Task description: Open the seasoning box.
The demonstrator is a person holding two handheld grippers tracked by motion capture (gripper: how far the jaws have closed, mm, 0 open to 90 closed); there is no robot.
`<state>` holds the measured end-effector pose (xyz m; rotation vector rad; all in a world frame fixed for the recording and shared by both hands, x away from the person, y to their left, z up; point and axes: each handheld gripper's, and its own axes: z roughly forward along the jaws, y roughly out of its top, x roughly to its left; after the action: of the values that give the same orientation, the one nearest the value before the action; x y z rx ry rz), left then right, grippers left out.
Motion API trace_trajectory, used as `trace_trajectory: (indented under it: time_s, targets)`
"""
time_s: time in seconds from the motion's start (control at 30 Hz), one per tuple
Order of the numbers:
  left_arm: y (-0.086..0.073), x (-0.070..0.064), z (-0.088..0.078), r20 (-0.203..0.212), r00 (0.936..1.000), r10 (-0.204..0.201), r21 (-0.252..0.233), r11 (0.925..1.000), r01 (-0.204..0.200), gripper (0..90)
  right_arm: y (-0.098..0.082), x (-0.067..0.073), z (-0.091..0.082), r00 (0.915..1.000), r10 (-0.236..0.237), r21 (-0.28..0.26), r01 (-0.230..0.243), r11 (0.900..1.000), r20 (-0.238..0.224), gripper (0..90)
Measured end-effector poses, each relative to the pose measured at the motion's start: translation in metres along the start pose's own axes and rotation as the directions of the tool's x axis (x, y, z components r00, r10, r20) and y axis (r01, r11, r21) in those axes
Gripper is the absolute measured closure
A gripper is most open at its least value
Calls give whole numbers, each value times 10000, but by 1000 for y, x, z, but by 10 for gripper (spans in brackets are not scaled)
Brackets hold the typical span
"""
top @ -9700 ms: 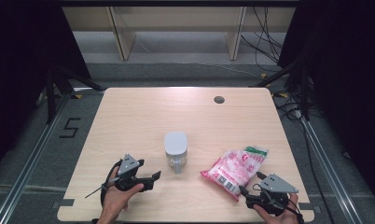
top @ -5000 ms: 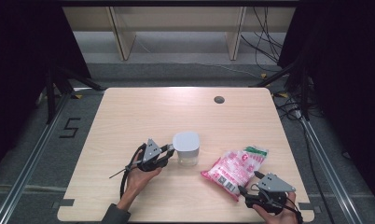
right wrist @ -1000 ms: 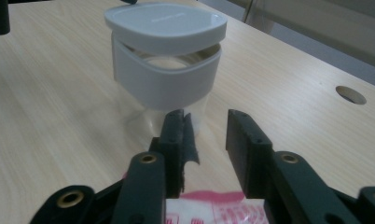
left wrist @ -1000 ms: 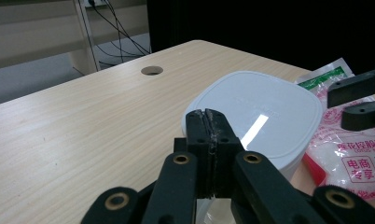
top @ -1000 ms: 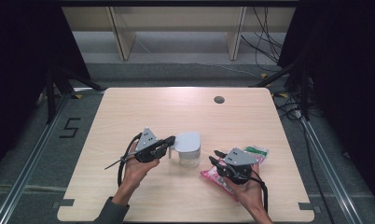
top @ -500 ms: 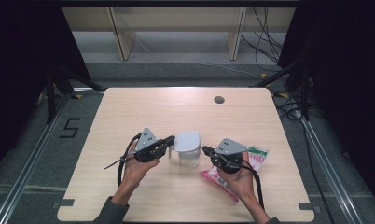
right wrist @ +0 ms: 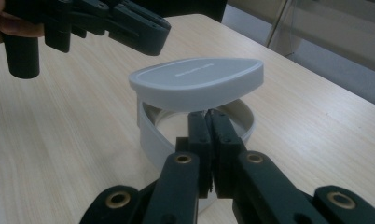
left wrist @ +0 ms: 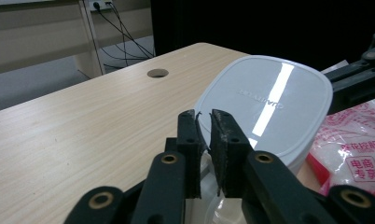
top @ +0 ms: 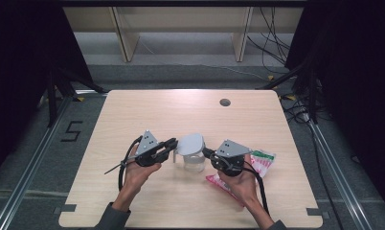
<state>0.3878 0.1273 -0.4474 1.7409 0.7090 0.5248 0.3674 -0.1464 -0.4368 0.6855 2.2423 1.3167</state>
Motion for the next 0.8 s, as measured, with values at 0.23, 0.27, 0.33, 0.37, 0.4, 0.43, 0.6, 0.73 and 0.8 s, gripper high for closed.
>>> trace_trajectory:
  time_s: [0.23, 0.27, 0.33, 0.37, 0.4, 0.43, 0.6, 0.73, 0.8]
  targets:
    - [-3, -1, -16, 261, 9994, 208, 395, 9990, -219, 643, 5, 2, 2, 10000, 11, -215, -10, 9998, 20, 888]
    - [-5, -2, -17, 359, 9991, 243, 439, 9987, -259, 590, 7, 3, 3, 10000, -84, -241, 84, 9997, 28, 886]
    - [-10, -2, -21, 311, 9987, 401, 664, 9969, -421, 560, 9, 5, 3, 9999, 121, -327, -118, 9994, 84, 886]
    - [-13, -2, -23, 275, 9993, 247, 724, 9970, -266, 560, 9, 5, 3, 9999, 121, -327, -118, 9994, 84, 886]
    - [-16, -2, -24, 259, 9994, 225, 780, 9967, -245, 547, 11, 4, 3, 10000, -66, -331, 66, 9994, -9, 886]
    - [-18, -2, -25, 265, 9996, 78, 802, 9967, -99, 532, 12, 6, 4, 10000, 30, -399, -27, 9992, 72, 886]
    - [-33, -5, -33, 152, 9998, 131, 1184, 9929, -148, 469, 17, 9, 6, 10000, -57, -483, 60, 9988, 47, 886]
    - [-42, -8, -39, 203, 9997, 104, 1279, 9917, -129, 426, 22, 11, 11, 9991, -427, -621, 426, 9972, 5, 886]
    - [-44, -9, -41, 142, 9998, 142, 1335, 9909, -159, 415, 22, 13, 11, 9997, -236, -579, 230, 9981, -98, 886]
